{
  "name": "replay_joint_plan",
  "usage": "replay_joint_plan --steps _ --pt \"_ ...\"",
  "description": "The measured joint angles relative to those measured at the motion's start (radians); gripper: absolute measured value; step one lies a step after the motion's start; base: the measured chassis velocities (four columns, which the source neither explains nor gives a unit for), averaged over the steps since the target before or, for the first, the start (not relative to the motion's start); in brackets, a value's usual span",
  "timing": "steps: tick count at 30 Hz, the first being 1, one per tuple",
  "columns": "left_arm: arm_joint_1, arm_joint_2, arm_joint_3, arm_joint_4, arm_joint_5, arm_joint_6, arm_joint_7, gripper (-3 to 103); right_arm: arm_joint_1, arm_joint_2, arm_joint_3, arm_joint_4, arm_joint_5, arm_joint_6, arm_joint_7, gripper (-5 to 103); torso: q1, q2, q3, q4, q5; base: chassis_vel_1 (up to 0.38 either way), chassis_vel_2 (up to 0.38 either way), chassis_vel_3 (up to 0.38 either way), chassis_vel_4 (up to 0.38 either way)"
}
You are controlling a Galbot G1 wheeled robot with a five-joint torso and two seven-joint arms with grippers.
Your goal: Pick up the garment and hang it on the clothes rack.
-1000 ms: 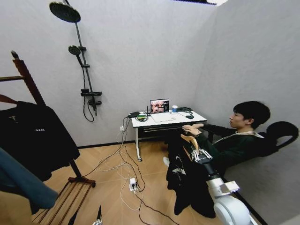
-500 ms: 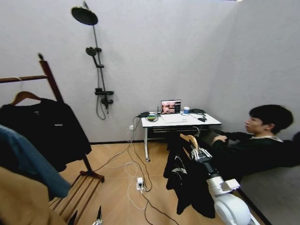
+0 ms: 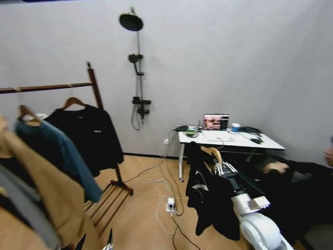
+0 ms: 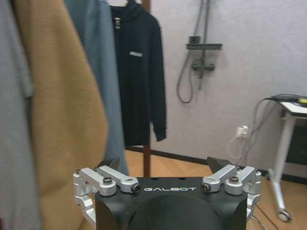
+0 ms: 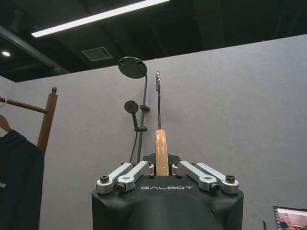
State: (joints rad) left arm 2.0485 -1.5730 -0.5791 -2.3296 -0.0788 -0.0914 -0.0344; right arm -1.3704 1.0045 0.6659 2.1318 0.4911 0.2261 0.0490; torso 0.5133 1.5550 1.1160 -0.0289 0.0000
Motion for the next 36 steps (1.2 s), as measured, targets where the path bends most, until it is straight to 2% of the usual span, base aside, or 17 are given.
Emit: replay_joint_plan --steps 16,24,36 --pt "0.0 0.0 0.0 0.0 0.0 0.0 0.0 100 0.007 -0.014 0.017 0.029 0.024 -0.024 0.017 10 0.0 0.0 0.0 -0.0002 0.0001 0.13 0.126 0.133 0.122" --pt "0.0 0.0 0.0 0.0 0.0 0.0 0.0 100 0.042 -0.031 0.023 0.039 0.056 -0.078 0.027 10 0.0 0.0 0.0 -0.0004 0.0001 0.119 0.116 0.12 0.127" --pt "0.0 0.0 0.0 0.0 0.0 0.0 0.0 100 0.206 -0.075 -0.013 -0.021 0.097 -0.138 0.022 10 0.0 0.0 0.0 -0.0001 0.0 0.107 0.152 0.143 0.103"
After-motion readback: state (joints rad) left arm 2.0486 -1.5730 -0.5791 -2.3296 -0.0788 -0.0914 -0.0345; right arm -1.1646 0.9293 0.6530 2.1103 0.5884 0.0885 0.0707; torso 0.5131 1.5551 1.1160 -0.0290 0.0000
